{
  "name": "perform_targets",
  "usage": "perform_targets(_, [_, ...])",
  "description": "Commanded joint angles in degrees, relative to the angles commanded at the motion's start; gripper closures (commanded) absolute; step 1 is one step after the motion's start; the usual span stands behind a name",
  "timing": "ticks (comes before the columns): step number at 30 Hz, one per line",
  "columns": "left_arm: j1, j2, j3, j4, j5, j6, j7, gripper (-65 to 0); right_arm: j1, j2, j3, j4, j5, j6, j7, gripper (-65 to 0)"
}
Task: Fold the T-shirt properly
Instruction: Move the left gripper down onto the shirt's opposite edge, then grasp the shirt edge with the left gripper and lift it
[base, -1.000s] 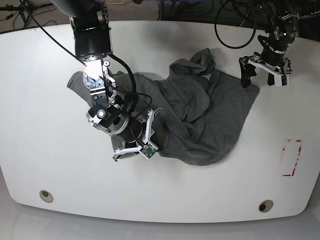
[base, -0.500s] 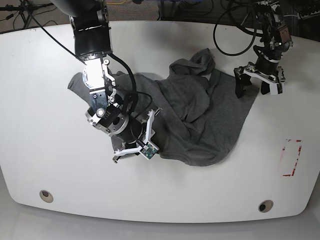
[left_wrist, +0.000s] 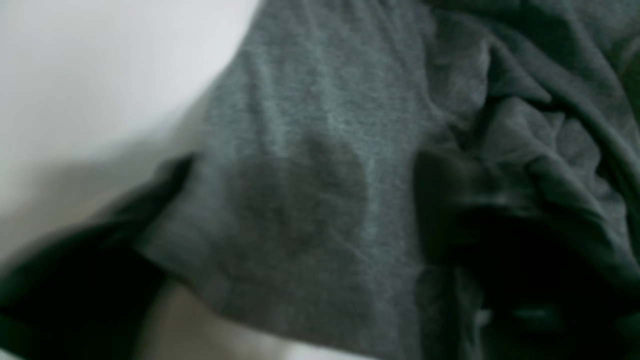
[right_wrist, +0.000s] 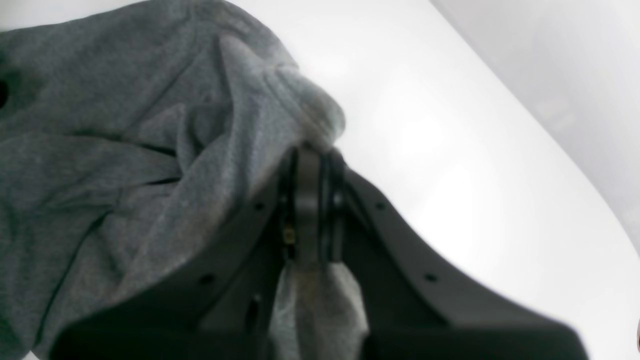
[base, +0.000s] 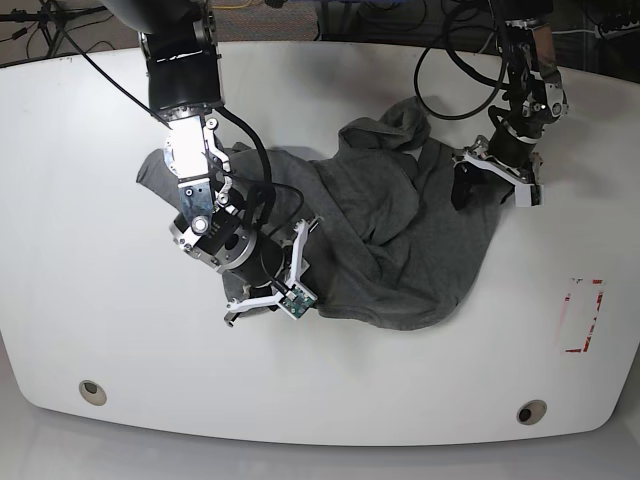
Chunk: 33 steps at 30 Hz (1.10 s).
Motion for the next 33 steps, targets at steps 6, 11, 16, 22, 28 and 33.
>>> perform_targets(6, [0.00,-0.09,0.00,0.44,-0.18,0.00,0.00,-6.9,-0.53,0.00,0.18,1.93,0.00,0.00,0.00,0.0])
perform_targets(11, [-0.18,-0.97,0.00,1.67,0.00,0.00,0.18,0.0,-0.62,0.26,0.35,4.13,-0.09,0.00,0.00,0.0])
perform_targets(16, [-0.26,-3.60,0.00,6.24,0.00,0.00,2.90,0.0,-0.62,0.44,0.35,5.98,-0.09,-0.09,0.00,0.0])
perform_targets(22, [-1.93,-5.27,-0.18,12.13,0.00,0.00,5.36,0.0,-0.26,0.53,0.35,7.21,-0.09,-0.09,0.00,0.0])
perform_targets(28, [-3.78,-8.00,-0.26,20.04,0.00,0.00,5.98,0.0,1.58,0.53,0.35,6.77,-0.09,-0.09,0.00,0.0])
perform_targets(33, [-6.42,-10.37,-2.29,24.97,0.09,0.00,8.44,0.0,4.22,0.35,0.35,4.92,-0.09,-0.09,0.00,0.0])
